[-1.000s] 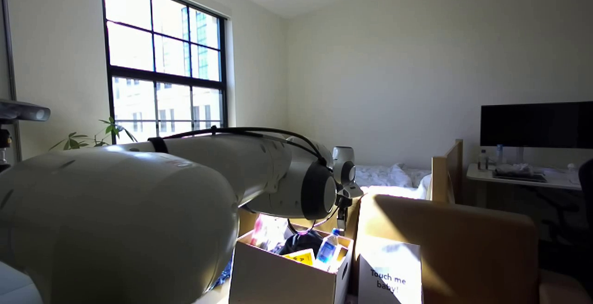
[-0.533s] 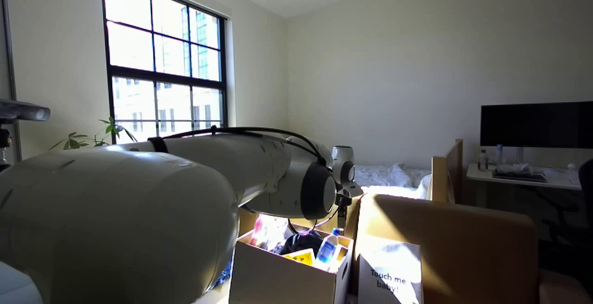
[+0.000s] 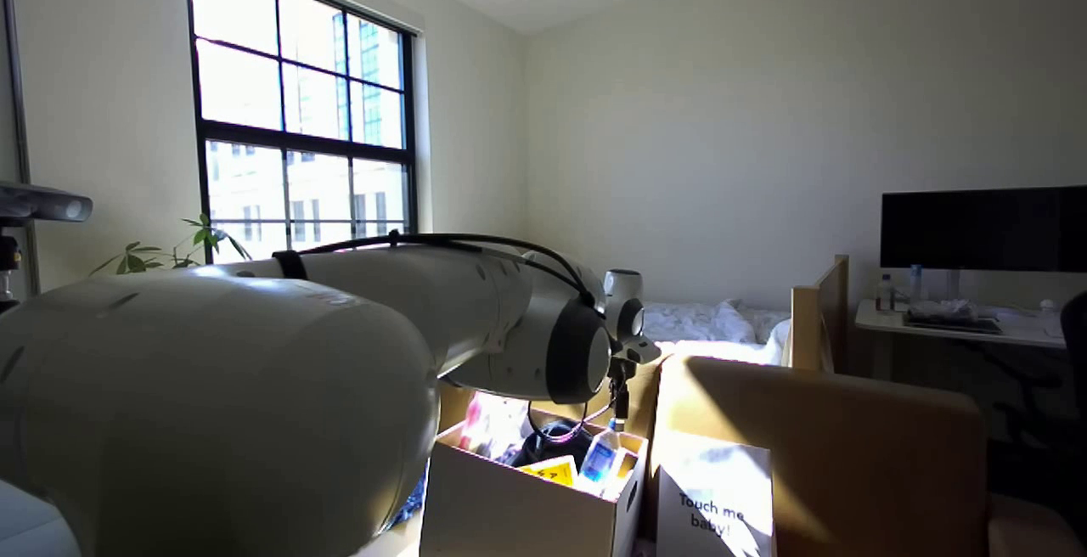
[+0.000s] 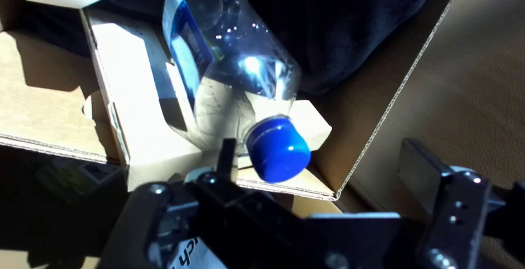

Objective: Remove the water bottle from the box and put it on the armrest

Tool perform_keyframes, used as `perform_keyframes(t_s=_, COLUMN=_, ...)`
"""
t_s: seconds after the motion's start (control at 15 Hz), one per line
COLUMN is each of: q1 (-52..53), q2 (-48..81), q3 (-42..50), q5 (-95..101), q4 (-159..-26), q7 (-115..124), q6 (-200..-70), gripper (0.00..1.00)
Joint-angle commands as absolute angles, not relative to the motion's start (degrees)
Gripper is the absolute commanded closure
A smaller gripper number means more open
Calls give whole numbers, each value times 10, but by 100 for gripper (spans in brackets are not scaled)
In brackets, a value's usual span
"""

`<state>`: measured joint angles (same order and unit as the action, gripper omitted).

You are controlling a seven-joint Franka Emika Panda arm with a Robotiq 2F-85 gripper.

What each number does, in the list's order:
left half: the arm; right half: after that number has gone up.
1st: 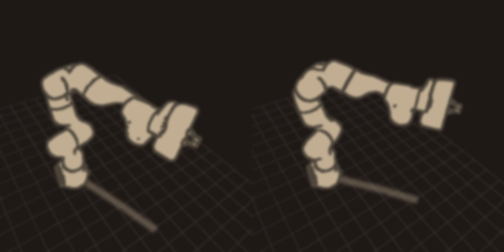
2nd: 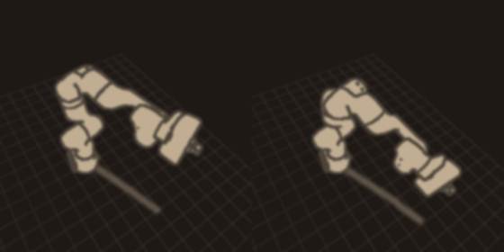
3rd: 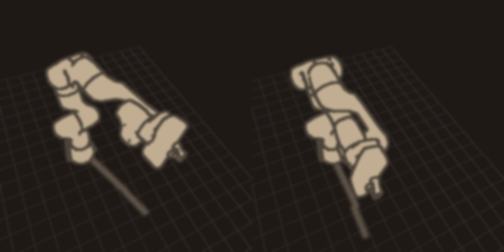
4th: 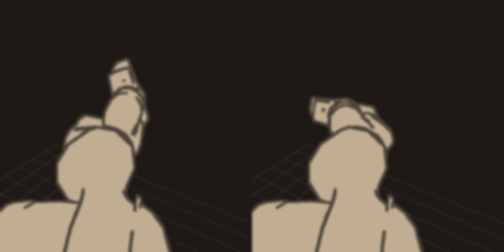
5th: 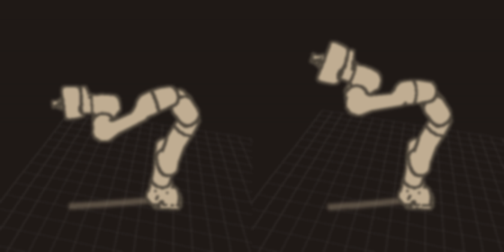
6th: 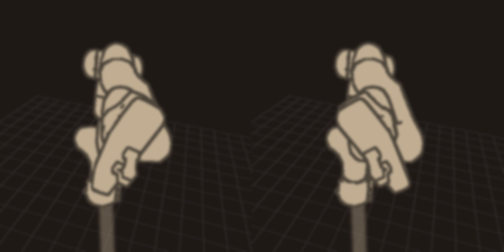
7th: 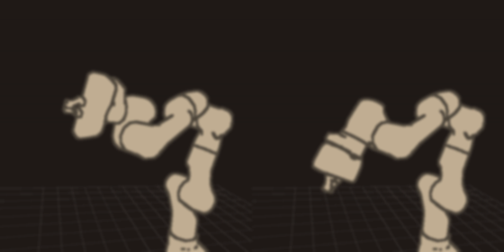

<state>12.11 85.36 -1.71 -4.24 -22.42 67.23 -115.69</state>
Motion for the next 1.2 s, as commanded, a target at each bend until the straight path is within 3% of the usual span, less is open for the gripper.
perform_keyframes(t_s=0.0, q1=111, q2=854, q3=-55, q5=-72, q4=-236, q7=600, q6=-1152, gripper=0)
perform_keyframes(t_s=0.47, q1=107, q2=854, q3=-47, q5=-71, q4=-196, q7=627, q6=-1006, gripper=0)
perform_keyframes(t_s=1.13, q1=111, q2=844, q3=-12, q5=-52, q4=-215, q7=627, q6=-1034, gripper=0)
